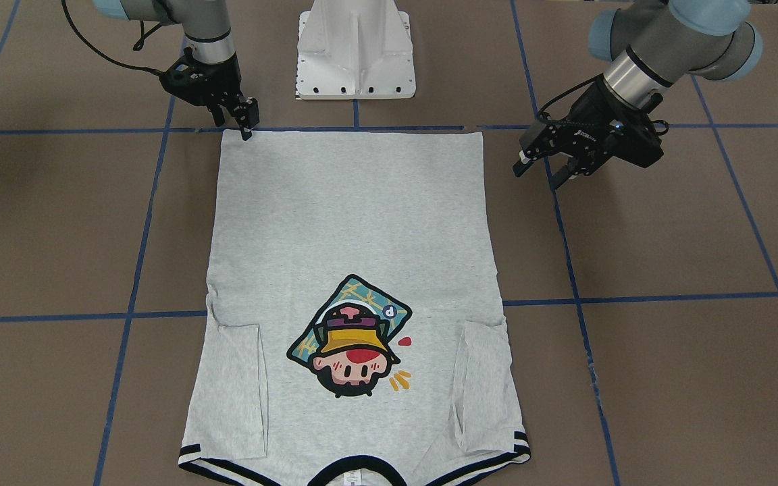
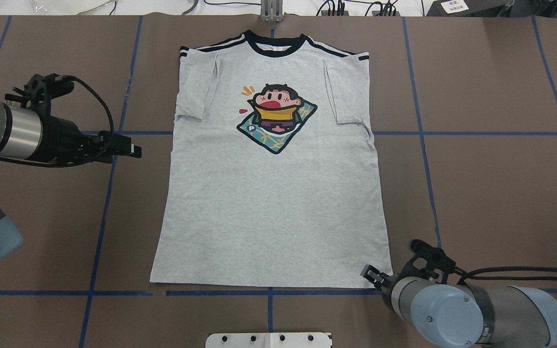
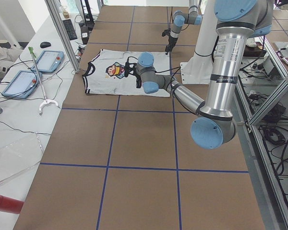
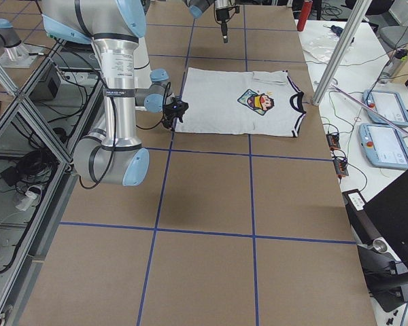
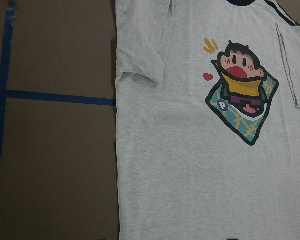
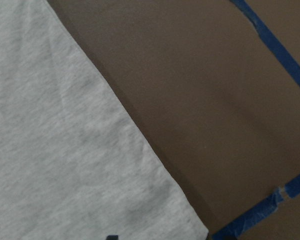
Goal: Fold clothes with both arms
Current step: 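Move both grippers to the shirt's hem corners nearest the robot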
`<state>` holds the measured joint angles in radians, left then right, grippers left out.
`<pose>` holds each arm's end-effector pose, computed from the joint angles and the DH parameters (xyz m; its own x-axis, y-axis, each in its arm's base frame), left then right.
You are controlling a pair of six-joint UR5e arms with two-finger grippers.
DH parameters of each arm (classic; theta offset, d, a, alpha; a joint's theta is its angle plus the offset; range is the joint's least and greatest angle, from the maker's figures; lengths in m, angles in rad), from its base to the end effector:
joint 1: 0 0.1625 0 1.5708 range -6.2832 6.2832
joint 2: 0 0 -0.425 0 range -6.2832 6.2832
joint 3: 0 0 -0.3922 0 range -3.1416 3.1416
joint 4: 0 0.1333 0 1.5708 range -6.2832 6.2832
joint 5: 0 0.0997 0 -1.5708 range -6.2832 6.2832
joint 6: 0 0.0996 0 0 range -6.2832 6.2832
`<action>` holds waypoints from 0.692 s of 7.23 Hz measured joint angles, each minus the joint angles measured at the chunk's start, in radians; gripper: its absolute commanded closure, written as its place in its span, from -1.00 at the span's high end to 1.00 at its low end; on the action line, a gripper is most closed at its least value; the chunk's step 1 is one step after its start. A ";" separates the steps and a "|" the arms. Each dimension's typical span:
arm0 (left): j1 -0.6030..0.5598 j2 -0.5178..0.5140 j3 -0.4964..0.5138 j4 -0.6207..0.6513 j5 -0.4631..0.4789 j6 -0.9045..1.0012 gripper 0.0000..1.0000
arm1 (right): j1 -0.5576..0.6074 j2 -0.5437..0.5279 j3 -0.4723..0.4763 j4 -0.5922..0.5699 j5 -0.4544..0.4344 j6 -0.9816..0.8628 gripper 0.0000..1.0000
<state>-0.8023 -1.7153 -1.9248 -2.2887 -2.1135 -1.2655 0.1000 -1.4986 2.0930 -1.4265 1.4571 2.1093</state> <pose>0.3028 -0.4309 0.3316 0.3139 0.0456 -0.9484 0.1936 0.9748 0.1110 -0.4790 -0.1934 0.3728 0.5417 0.5664 0.6211 -0.5277 0.8043 -0.2733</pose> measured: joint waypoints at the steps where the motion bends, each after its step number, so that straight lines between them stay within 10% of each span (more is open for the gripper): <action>1: 0.000 0.000 0.000 0.000 0.001 0.000 0.69 | -0.001 -0.005 0.000 0.000 0.000 0.001 0.17; 2: 0.000 0.000 0.000 0.000 0.001 0.000 0.69 | -0.001 -0.013 0.000 0.000 -0.001 0.002 0.06; 4: -0.001 0.003 -0.001 0.000 0.001 0.001 0.69 | 0.000 -0.022 0.002 0.000 -0.003 0.003 -0.99; 5: -0.001 0.004 -0.002 0.000 0.002 0.001 0.69 | 0.000 -0.025 0.003 0.000 -0.003 0.003 -1.00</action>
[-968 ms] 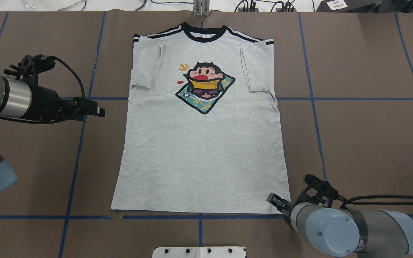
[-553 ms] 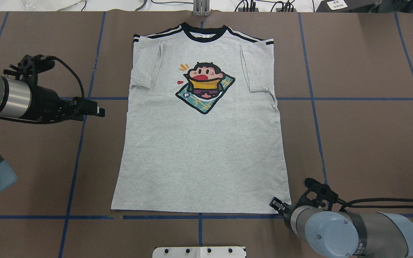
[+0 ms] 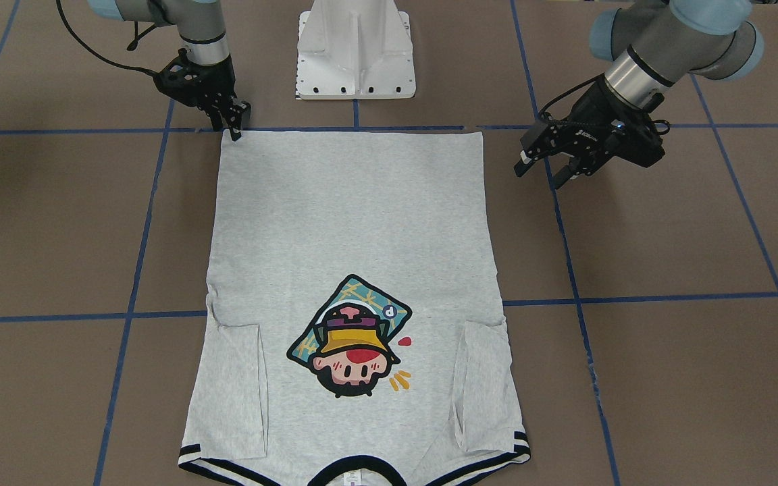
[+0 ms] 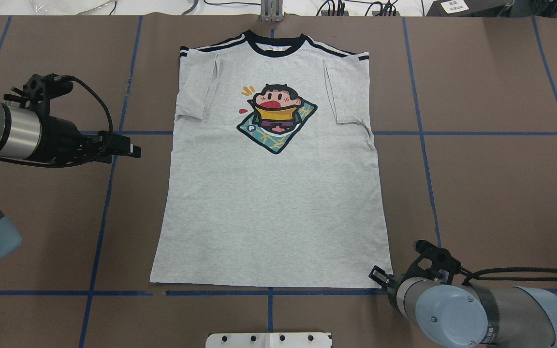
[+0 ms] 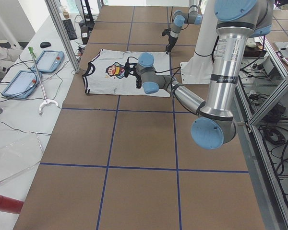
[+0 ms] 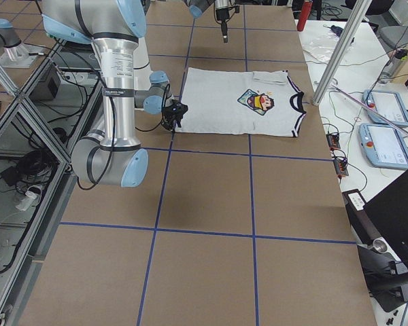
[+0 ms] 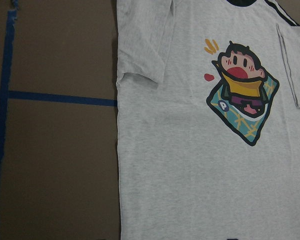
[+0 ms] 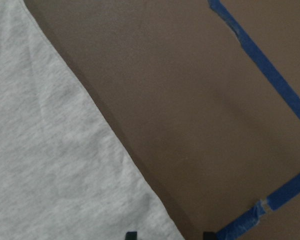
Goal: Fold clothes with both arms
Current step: 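Move both grippers to the shirt's hem corners nearest the robot, then grasp both near hem corners with the left and right grippers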
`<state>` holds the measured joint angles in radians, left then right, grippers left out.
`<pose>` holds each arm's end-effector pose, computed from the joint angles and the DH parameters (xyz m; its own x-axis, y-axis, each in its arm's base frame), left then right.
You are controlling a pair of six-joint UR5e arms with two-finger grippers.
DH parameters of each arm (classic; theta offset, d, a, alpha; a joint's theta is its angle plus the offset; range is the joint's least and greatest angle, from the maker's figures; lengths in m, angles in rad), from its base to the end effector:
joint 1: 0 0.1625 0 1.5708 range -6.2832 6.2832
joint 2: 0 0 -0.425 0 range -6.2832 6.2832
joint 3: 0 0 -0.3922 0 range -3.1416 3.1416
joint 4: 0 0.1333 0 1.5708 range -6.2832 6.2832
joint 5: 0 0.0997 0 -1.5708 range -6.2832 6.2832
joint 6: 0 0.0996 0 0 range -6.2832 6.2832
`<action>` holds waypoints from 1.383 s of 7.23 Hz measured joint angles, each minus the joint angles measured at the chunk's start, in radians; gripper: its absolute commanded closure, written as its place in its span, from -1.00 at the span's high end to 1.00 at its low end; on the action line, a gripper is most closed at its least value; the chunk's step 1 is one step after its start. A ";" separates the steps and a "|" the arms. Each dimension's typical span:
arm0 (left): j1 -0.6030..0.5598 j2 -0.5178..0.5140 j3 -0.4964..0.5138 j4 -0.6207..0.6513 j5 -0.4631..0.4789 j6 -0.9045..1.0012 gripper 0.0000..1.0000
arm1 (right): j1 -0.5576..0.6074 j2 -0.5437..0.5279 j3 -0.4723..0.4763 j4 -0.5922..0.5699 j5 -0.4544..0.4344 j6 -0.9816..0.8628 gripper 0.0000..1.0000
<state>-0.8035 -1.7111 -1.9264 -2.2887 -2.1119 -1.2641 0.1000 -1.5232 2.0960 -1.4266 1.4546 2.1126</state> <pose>0.3014 -0.4306 0.3331 0.3164 0.0447 -0.9476 0.1955 0.9744 0.1113 -0.4731 -0.1930 0.3835 0.5524 0.5702 0.6081 -0.5367 0.8014 -0.2640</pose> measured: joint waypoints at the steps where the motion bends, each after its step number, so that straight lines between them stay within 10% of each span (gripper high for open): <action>1: 0.000 0.000 0.000 0.000 0.001 0.000 0.69 | -0.001 -0.001 0.001 0.000 0.001 0.003 -1.00; 6: 0.082 0.007 -0.022 0.001 0.042 -0.121 0.68 | 0.002 -0.005 0.067 0.002 0.026 0.044 -1.00; 10: 0.402 0.138 -0.175 0.091 0.339 -0.349 0.66 | 0.037 -0.018 0.095 -0.001 0.096 0.033 -1.00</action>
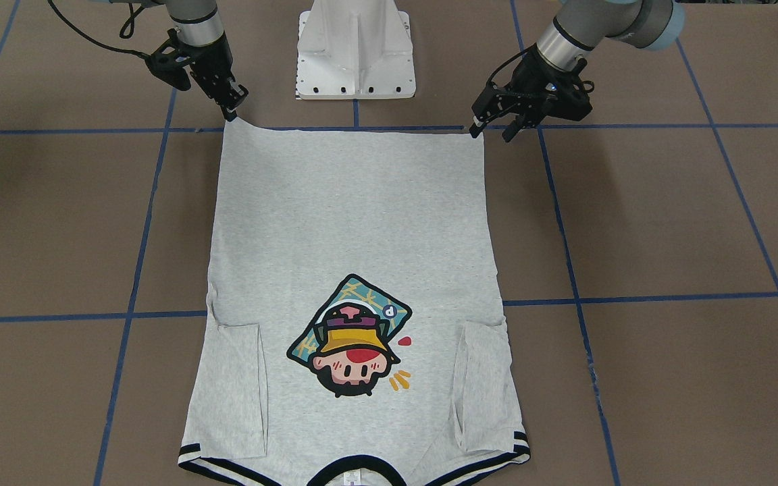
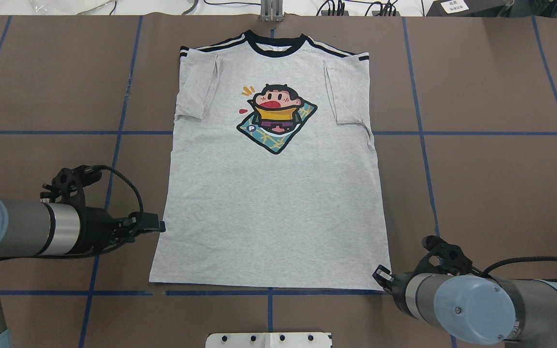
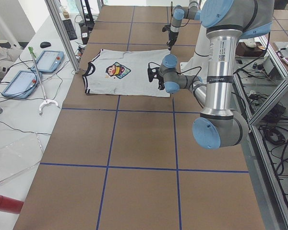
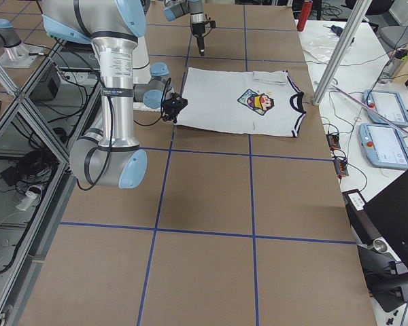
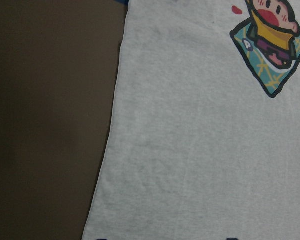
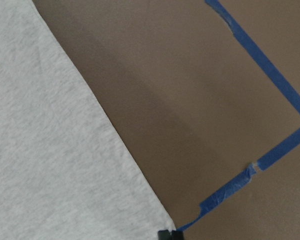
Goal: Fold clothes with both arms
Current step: 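Grasp both near hem corners with the left and right grippers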
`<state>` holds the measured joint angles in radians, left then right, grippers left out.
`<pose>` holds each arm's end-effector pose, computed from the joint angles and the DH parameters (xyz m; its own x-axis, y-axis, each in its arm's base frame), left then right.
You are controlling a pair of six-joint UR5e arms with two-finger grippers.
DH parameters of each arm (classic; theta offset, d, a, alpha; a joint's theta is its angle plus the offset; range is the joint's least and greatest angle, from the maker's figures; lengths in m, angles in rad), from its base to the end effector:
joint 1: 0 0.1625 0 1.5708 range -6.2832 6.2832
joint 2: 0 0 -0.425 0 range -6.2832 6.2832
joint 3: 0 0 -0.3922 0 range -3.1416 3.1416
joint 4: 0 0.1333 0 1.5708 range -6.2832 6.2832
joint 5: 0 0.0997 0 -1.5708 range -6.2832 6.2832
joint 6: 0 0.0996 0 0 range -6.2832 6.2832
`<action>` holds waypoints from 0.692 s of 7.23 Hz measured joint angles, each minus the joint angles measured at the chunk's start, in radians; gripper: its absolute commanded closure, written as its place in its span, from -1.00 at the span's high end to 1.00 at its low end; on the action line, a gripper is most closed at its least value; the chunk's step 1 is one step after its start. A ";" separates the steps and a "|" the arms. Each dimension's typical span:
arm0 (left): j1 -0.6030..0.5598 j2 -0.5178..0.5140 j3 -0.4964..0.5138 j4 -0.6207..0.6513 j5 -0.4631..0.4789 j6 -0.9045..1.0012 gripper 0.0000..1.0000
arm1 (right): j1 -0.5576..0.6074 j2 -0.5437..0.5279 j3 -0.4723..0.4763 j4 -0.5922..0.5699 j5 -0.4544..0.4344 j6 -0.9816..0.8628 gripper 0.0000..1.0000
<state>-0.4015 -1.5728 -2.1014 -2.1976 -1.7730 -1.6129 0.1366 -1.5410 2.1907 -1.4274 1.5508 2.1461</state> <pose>0.3865 -0.2872 0.3360 0.3588 -0.1971 -0.9124 0.2287 0.9662 -0.1188 -0.4431 -0.1975 0.3489 0.5015 0.6180 0.6055 -0.5043 0.7774 -0.3759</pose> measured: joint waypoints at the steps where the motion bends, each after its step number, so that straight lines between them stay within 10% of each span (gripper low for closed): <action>1: 0.070 0.003 -0.026 0.089 0.061 -0.036 0.65 | 0.014 0.000 0.001 -0.001 0.021 -0.008 -1.00; 5: 0.182 -0.076 0.048 0.236 0.157 -0.118 0.51 | 0.035 0.003 0.001 -0.026 0.039 -0.025 -1.00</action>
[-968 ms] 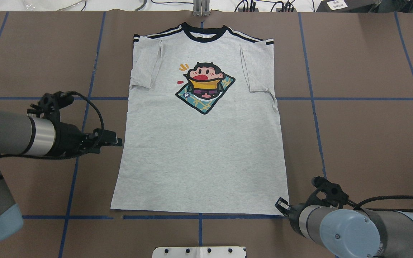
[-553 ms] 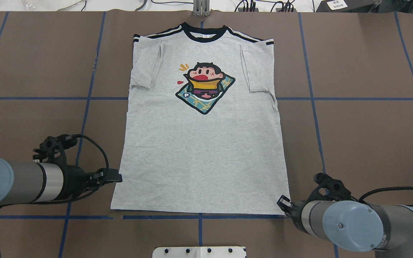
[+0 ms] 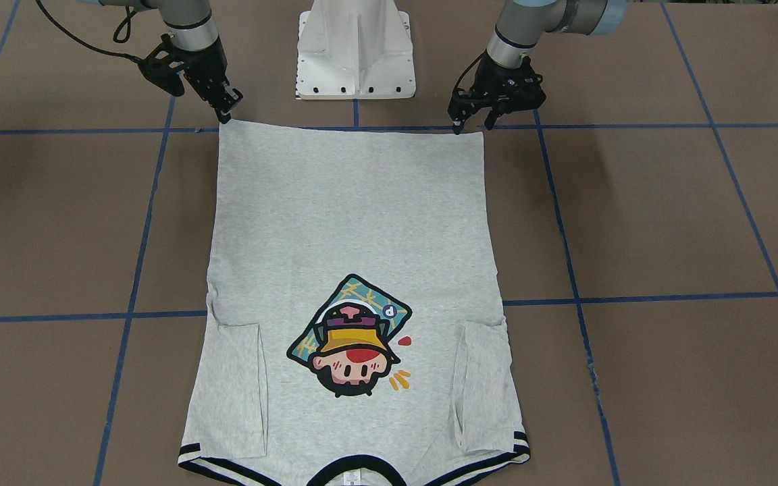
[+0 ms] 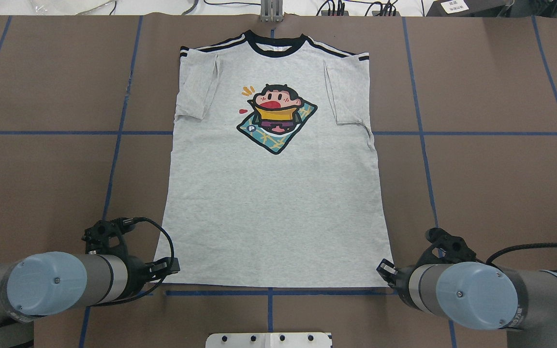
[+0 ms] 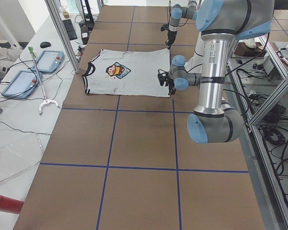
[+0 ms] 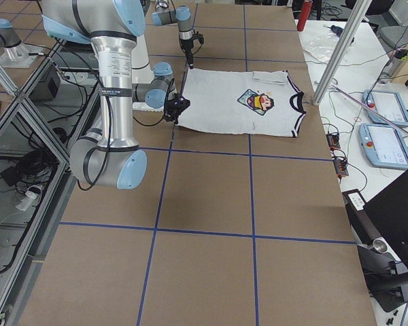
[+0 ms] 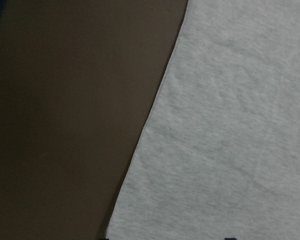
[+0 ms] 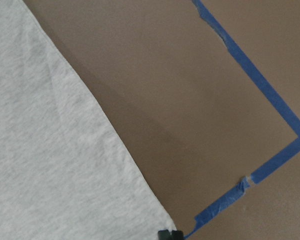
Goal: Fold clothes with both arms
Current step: 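Grasp both near hem corners with the left and right grippers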
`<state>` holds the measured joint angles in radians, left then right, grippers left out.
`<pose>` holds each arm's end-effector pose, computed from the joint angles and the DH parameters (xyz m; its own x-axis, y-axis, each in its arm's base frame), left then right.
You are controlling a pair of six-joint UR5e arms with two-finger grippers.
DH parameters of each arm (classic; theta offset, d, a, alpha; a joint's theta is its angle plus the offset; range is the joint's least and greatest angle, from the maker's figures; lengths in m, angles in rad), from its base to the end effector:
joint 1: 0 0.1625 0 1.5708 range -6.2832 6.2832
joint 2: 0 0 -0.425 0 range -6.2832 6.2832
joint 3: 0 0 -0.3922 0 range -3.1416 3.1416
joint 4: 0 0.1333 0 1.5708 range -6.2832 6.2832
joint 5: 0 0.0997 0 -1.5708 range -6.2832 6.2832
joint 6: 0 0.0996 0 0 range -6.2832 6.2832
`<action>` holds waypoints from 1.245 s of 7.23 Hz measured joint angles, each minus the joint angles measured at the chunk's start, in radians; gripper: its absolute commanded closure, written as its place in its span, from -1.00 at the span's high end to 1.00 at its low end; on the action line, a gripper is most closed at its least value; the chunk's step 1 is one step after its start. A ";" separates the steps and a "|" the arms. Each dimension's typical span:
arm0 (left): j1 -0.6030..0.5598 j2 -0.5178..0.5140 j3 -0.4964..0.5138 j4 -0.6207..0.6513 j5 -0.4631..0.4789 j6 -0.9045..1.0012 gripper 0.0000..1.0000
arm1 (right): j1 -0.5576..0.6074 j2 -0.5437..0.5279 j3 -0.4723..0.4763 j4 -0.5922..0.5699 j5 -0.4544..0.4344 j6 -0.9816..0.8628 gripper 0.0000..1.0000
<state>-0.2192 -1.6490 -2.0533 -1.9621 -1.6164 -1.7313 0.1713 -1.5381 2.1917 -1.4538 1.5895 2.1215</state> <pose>0.4642 -0.2353 0.3541 0.5300 -0.2816 -0.7999 0.2691 0.9503 -0.1563 -0.4369 -0.2090 0.3508 0.5200 0.6209 0.5866 -0.5043 0.7774 -0.3759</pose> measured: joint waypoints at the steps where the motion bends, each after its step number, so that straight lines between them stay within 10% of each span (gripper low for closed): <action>1: 0.005 0.000 0.006 0.008 0.011 -0.009 0.46 | 0.003 0.001 0.000 -0.002 0.000 0.000 -1.00; 9: 0.025 0.001 0.019 0.037 0.019 -0.031 0.06 | 0.023 0.009 0.006 -0.003 0.002 -0.001 -1.00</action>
<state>-0.1939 -1.6478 -2.0341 -1.9254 -1.5969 -1.7624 0.1947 -1.5295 2.1981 -1.4572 1.5911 2.1204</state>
